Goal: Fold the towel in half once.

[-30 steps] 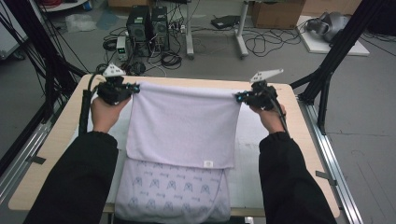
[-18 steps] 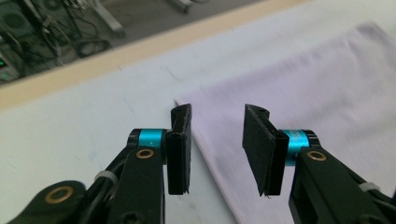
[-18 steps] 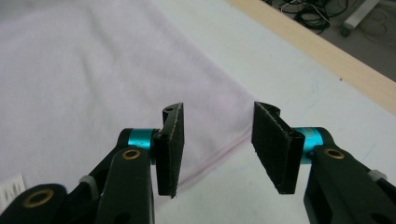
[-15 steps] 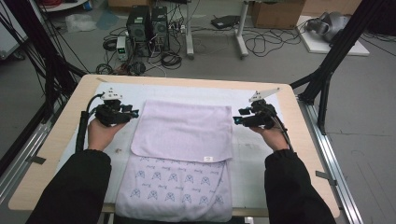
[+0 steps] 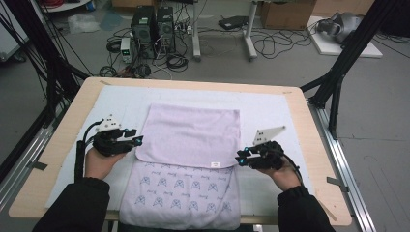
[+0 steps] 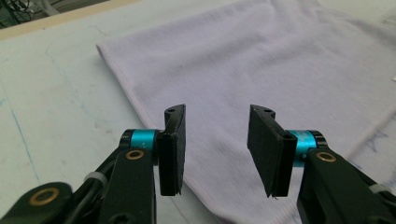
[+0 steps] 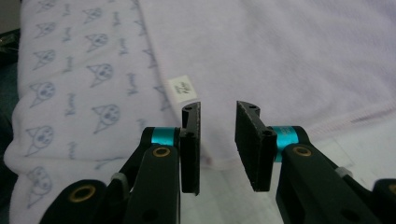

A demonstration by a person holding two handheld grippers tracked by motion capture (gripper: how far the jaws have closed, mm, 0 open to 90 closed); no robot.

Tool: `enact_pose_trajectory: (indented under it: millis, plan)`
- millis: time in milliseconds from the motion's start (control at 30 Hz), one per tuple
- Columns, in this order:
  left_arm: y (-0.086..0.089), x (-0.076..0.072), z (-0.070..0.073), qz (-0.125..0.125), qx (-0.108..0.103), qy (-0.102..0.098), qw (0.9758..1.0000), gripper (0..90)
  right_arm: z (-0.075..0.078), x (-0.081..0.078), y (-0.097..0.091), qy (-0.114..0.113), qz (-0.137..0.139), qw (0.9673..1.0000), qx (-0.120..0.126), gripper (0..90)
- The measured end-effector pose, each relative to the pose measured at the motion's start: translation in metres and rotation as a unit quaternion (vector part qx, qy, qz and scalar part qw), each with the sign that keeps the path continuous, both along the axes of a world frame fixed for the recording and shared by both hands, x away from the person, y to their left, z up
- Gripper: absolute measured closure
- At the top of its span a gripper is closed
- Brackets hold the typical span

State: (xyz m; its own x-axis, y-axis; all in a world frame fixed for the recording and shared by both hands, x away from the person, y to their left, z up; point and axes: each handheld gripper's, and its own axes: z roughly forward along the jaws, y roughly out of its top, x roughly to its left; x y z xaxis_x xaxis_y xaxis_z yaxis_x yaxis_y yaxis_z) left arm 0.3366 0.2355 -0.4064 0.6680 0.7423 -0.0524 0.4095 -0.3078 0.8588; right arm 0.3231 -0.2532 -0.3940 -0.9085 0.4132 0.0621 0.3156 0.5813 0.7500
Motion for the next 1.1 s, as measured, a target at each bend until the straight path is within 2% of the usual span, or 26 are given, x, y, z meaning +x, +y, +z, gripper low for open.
enact_pose_trajectory:
  millis: [33, 67, 233, 367, 467, 533, 667, 833, 867, 900, 1000, 1100]
  plan:
    - [0.001, -0.003, -0.002, -0.001, 0.0, -0.001, 1.0, 56.9, -0.002, -0.007, 0.001, -0.009, 0.006, 0.9999, 0.005, 72.4]
    - [0.001, -0.006, -0.005, 0.0, 0.001, 0.001, 1.0, 56.6, -0.005, -0.011, 0.003, -0.001, 0.009, 1.0, -0.002, 70.9]
    - [0.002, -0.017, -0.012, -0.011, 0.002, 0.007, 0.9999, 54.7, -0.022, -0.024, 0.008, 0.014, 0.024, 0.9996, -0.004, 68.1]
    - [0.0, -0.024, -0.014, -0.023, 0.007, 0.009, 0.9997, 52.6, -0.034, -0.03, 0.013, 0.016, 0.045, 0.9985, -0.026, 68.3]
    - [0.0, -0.025, -0.016, -0.026, 0.006, 0.01, 0.9996, 52.5, -0.043, -0.033, 0.017, 0.014, 0.05, 0.9972, -0.054, 78.7]
    - [0.0, -0.026, -0.018, -0.027, 0.007, 0.012, 0.9995, 52.5, -0.045, -0.034, 0.015, 0.024, 0.051, 0.9976, -0.039, 89.1]
    - [-0.001, -0.027, -0.019, -0.029, 0.006, 0.011, 0.9995, 52.6, -0.044, -0.036, 0.008, 0.035, 0.055, 0.9973, -0.035, 89.6]
    - [0.0, -0.029, -0.021, -0.028, 0.001, 0.01, 0.9996, 52.5, -0.04, -0.043, -0.006, 0.032, 0.049, 0.9976, -0.036, 89.5]
    - [0.0, -0.029, -0.021, -0.032, 0.002, 0.012, 0.9994, 52.5, -0.039, -0.043, -0.009, 0.037, 0.05, 0.9976, -0.029, 88.8]
    - [0.0, -0.029, -0.022, -0.033, 0.003, 0.013, 0.9994, 52.5, -0.038, -0.043, -0.012, 0.037, 0.048, 0.998, -0.019, 82.3]
    - [-0.001, -0.028, -0.023, -0.039, 0.004, 0.014, 0.9991, 53.5, -0.033, -0.04, -0.013, 0.019, 0.029, 0.9994, -0.005, 73.0]
    - [-0.004, -0.025, -0.024, -0.051, 0.001, 0.021, 0.9985, 55.5, -0.029, -0.03, -0.009, 0.006, 0.012, 0.9999, 0.005, 68.8]
